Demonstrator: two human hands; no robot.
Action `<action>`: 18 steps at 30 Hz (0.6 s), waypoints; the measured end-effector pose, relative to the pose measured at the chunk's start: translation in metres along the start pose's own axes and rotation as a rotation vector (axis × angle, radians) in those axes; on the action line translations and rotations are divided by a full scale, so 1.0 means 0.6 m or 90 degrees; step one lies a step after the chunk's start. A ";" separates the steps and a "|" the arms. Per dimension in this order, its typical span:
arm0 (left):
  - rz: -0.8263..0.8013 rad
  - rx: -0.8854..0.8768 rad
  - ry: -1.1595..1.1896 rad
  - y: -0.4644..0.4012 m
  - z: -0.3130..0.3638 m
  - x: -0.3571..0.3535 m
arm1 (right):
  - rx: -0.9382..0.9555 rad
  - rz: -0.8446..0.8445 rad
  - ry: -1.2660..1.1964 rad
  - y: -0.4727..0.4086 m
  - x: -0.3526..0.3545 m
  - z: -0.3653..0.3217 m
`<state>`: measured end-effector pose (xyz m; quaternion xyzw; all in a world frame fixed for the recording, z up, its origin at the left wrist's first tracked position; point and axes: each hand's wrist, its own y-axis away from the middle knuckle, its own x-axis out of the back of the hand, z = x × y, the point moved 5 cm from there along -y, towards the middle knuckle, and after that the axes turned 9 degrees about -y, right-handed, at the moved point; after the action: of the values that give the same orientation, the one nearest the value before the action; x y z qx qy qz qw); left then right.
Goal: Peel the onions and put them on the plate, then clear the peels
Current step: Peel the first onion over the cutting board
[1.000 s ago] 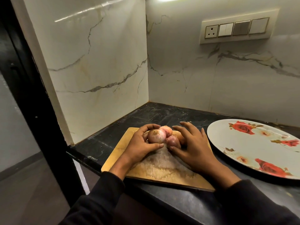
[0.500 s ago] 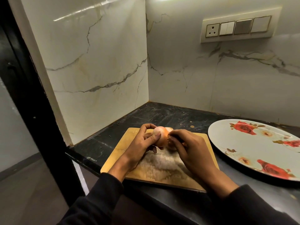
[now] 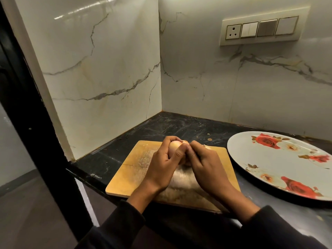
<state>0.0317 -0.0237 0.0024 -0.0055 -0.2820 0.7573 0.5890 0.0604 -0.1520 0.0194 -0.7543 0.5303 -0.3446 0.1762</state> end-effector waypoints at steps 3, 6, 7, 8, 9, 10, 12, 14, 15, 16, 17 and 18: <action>0.004 0.024 0.073 -0.001 0.002 -0.006 | -0.061 -0.015 -0.143 -0.002 -0.006 -0.002; -0.019 0.052 0.097 -0.002 -0.003 -0.008 | -0.111 -0.041 -0.252 0.001 -0.009 -0.005; -0.028 0.055 0.104 -0.004 -0.005 -0.009 | -0.118 -0.045 -0.269 0.003 -0.009 -0.004; -0.037 0.059 0.111 -0.004 -0.006 -0.009 | -0.124 -0.047 -0.279 0.003 -0.009 -0.003; -0.044 0.065 0.117 -0.006 -0.007 -0.008 | -0.129 -0.052 -0.284 0.004 -0.009 0.000; -0.052 0.071 0.123 -0.006 -0.008 -0.007 | -0.135 -0.059 -0.286 0.005 -0.011 0.003; -0.065 0.082 0.135 -0.007 -0.011 -0.006 | -0.143 -0.065 -0.294 0.004 -0.013 0.006; -0.069 0.093 0.144 -0.008 -0.013 -0.005 | -0.139 -0.065 -0.300 0.004 -0.012 0.006; -0.065 0.095 0.147 -0.008 -0.012 -0.004 | -0.133 -0.060 -0.292 0.003 -0.012 0.006; -0.058 0.094 0.151 -0.007 -0.009 -0.004 | -0.127 -0.052 -0.274 0.002 -0.011 0.007; -0.051 0.094 0.153 -0.007 -0.006 -0.004 | -0.122 -0.042 -0.248 0.002 -0.010 0.011; -0.046 0.094 0.156 -0.005 -0.004 -0.005 | -0.120 -0.031 -0.217 0.002 -0.008 0.014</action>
<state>0.0361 -0.0246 0.0009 -0.0447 -0.1517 0.7479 0.6447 0.0645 -0.1485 0.0115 -0.8275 0.5045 -0.1644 0.1837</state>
